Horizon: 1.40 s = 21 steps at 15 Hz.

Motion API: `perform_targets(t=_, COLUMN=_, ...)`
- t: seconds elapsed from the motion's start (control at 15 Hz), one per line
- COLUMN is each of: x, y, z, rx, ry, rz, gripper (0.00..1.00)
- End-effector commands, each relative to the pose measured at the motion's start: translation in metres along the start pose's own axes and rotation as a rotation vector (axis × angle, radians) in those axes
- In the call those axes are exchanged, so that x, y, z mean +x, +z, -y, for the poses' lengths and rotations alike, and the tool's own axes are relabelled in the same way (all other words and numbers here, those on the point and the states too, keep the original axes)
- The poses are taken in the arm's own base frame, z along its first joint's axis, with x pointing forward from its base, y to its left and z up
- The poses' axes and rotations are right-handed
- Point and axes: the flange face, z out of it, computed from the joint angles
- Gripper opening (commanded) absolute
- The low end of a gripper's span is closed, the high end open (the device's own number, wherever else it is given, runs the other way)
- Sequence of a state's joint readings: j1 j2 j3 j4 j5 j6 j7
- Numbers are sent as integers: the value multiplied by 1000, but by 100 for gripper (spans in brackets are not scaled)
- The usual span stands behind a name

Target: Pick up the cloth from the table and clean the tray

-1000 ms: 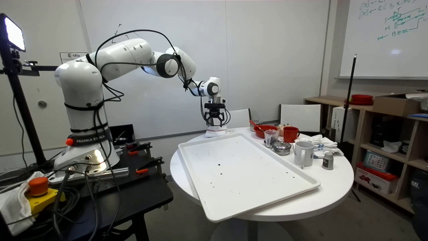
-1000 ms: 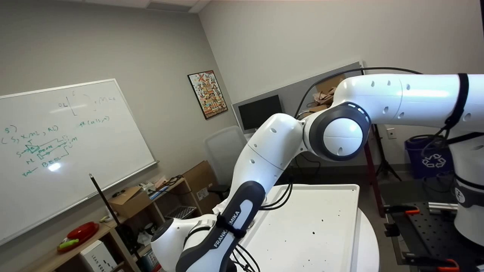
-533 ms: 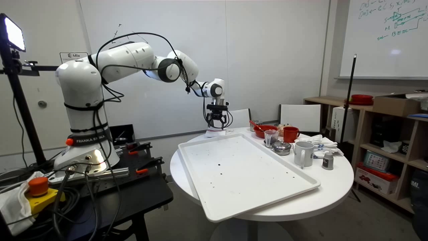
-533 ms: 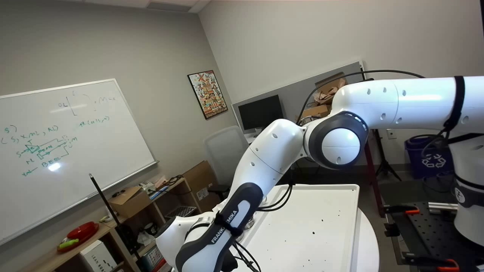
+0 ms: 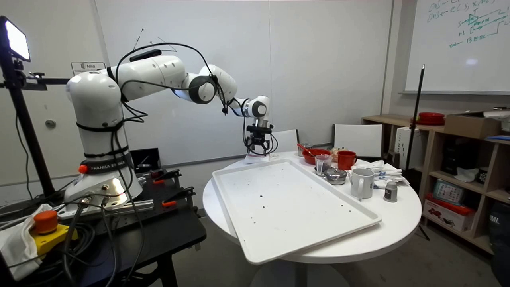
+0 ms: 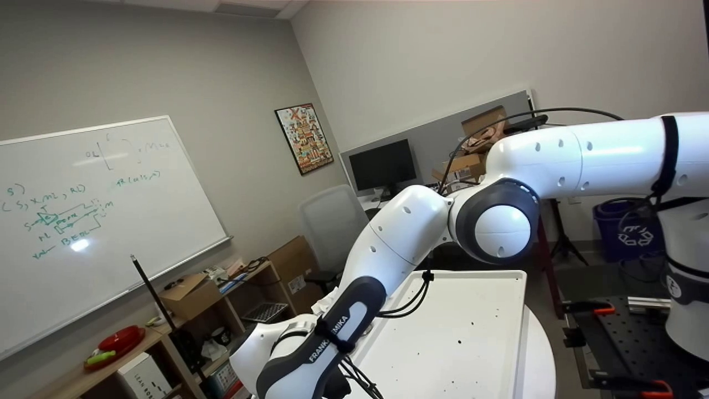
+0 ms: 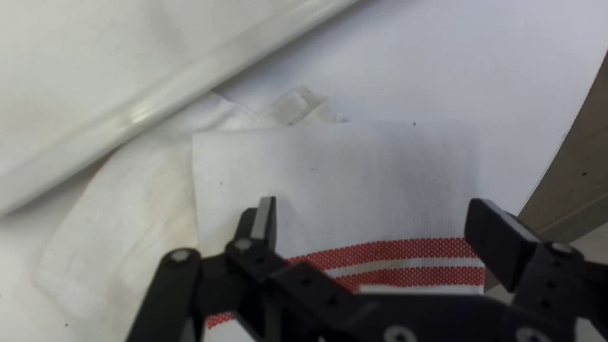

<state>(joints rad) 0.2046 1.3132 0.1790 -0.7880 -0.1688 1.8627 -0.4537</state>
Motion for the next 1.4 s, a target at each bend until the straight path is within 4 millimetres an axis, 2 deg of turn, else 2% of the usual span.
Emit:
perform_targets(t=0.0, x=1, y=4, z=5, rx=19, ry=-2, rz=55, gripper=100)
perform_targets(t=0.2, x=-1, y=8, z=9, rx=29, ry=-1, rz=105, gripper=100)
perform_targets(t=0.27, x=-2, y=9, z=10, rx=33, ry=-1, rz=119, gripper=97)
perform_targets(t=0.33, x=-3, y=10, z=11, rx=35, ry=1, rz=132, gripper=74)
perform_targets(t=0.4, x=-4, y=11, z=12, rx=38, ry=1, rz=143, gripper=73)
perform_targets(t=0.53, x=-4, y=12, z=13, rx=42, ry=-2, rz=156, gripper=63)
perform_targets(t=1.0, x=-3, y=11, z=14, rx=42, ry=-8, rz=152, gripper=9)
perform_targets(t=1.07, x=-2, y=11, z=15, rx=40, ry=-6, rz=149, gripper=12)
perform_targets(t=1.13, x=-1, y=10, z=15, rx=30, ry=-8, rz=146, gripper=44)
perform_targets(t=1.2, x=0, y=9, z=15, rx=30, ry=-15, rz=141, gripper=40)
perform_targets(t=1.33, x=1, y=9, z=15, rx=26, ry=-14, rz=135, gripper=46)
